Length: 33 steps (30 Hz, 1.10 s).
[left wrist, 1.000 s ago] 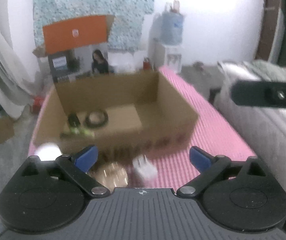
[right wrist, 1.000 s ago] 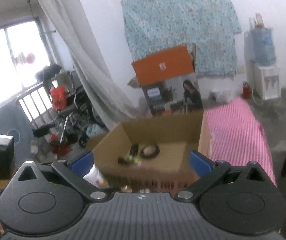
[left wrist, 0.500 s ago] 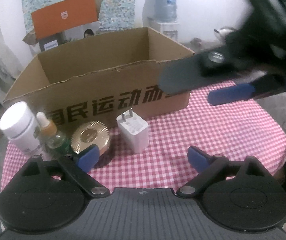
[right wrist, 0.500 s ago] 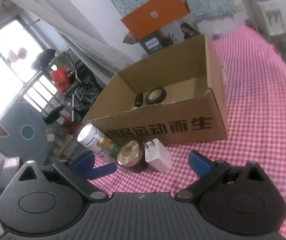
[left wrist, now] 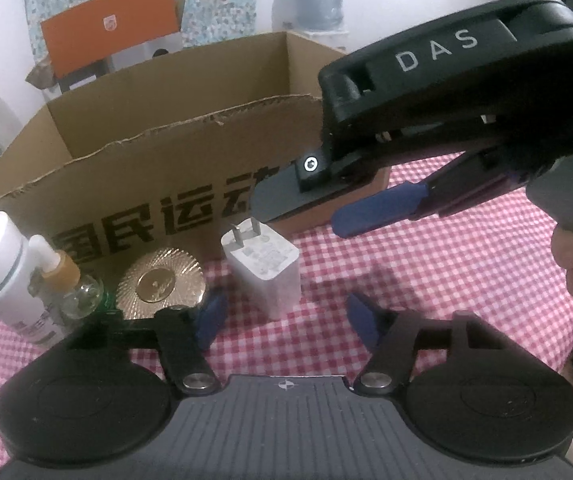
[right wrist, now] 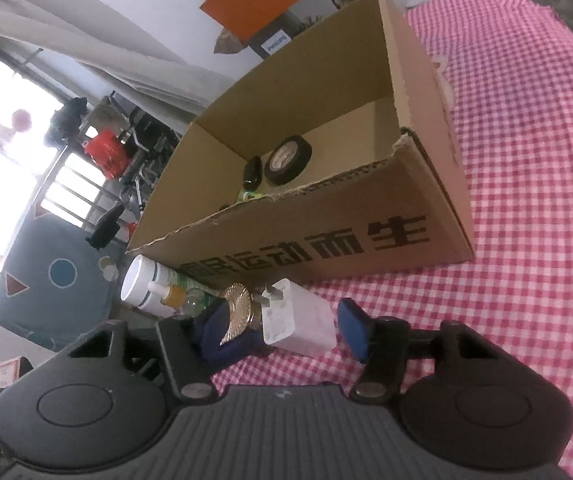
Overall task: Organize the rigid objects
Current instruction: 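Grasp the white charger plug with the right gripper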
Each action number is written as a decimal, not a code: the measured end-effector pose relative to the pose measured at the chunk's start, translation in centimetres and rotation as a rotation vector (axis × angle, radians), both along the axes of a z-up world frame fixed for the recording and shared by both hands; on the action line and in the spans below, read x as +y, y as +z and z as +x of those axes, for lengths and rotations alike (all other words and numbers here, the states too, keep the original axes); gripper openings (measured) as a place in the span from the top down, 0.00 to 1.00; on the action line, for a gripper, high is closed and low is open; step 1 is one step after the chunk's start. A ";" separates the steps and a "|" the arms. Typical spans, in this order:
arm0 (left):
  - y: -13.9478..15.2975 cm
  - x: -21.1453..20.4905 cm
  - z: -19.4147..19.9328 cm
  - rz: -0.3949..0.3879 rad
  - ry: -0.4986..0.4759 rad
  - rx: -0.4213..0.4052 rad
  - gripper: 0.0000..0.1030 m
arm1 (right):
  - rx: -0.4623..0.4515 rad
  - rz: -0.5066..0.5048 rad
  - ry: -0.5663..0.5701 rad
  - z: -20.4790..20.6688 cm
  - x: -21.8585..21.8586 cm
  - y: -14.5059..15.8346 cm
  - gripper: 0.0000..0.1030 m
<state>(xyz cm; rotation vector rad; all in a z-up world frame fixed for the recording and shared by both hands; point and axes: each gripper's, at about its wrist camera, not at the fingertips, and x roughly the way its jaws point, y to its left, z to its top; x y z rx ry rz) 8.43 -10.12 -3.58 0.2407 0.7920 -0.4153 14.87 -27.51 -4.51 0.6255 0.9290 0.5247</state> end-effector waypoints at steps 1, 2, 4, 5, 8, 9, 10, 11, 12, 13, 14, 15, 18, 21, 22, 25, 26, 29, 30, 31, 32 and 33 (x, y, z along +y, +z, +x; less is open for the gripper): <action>-0.1 0.0 0.2 -0.002 0.001 0.004 0.39 | 0.006 0.007 0.001 0.3 0.1 -0.1 0.40; -0.1 0.0 0.4 -0.004 0.002 0.008 0.42 | 0.012 0.012 0.002 0.5 0.1 -0.2 0.42; -0.2 -0.1 0.7 -0.014 0.005 0.009 0.44 | 0.023 0.023 -0.001 1.1 0.2 -0.4 0.44; -0.2 0.0 0.8 -0.024 0.009 0.007 0.46 | 0.027 0.029 -0.002 1.4 0.2 -0.4 0.45; -0.3 0.0 1.4 -0.048 0.018 0.011 0.49 | 0.047 0.060 -0.006 2.0 0.3 -0.9 0.49; -0.3 0.1 1.5 -0.050 0.022 0.012 0.51 | 0.055 0.067 -0.006 2.2 0.4 -1.0 0.50; -0.3 0.1 1.7 -0.052 0.023 0.012 0.53 | 0.065 0.074 -0.005 2.4 0.6 -1.3 0.50; -0.2 0.1 1.8 -0.057 0.024 0.012 0.55 | 0.072 0.081 -0.004 2.5 0.6 -1.4 0.51; -0.2 0.2 1.9 -0.062 0.025 0.012 0.58 | 0.077 0.085 -0.003 2.6 0.8 -1.4 0.51; -0.2 0.2 1.9 -0.068 0.023 0.016 0.58 | 0.086 0.090 -0.002 2.7 0.9 -1.6 0.53; -0.2 0.3 1.9 -0.073 0.023 0.019 0.59 | 0.090 0.093 -0.001 2.6 1.0 -1.6 0.53; -0.1 0.3 2.0 -0.074 0.021 0.021 0.62 | 0.088 0.086 -0.004 2.5 1.0 -1.6 0.53; 0.1 0.3 2.0 -0.077 0.009 0.033 0.66 | 0.085 0.079 -0.012 1.9 0.8 -1.4 0.53; 0.3 0.3 2.1 -0.095 -0.006 0.056 0.67 | 0.090 0.071 -0.020 1.2 0.3 -1.3 0.53; 0.3 0.3 2.2 -0.096 -0.011 0.060 0.67 | 0.094 0.066 -0.024 0.8 0.2 -1.3 0.53; 0.5 -0.2 1.6 -0.087 -0.033 0.064 0.67 | 0.107 0.061 -0.040 -0.2 -0.4 -1.4 0.53; 0.5 -0.4 1.3 -0.084 -0.042 0.068 0.67 | 0.112 0.062 -0.047 -0.6 -0.5 -1.5 0.53; 0.8 -0.8 0.5 -0.078 -0.065 0.079 0.67 | 0.126 0.069 -0.065 -1.7 -0.9 -1.7 0.53; 0.8 -0.9 0.2 -0.077 -0.069 0.085 0.67 | 0.130 0.071 -0.069 -2.1 -1.1 -1.7 0.53; 0.9 -1.0 -0.2 -0.074 -0.075 0.092 0.67 | 0.134 0.072 -0.074 -2.5 -1.3 -1.7 0.53; 0.9 -1.1 -0.4 -0.074 -0.079 0.095 0.67 | 0.135 0.072 -0.077 -2.9 -1.4 -1.7 0.53; 0.9 -1.2 -0.7 -0.074 -0.082 0.097 0.67 | 0.135 0.071 -0.079 -3.2 -1.5 -1.8 0.53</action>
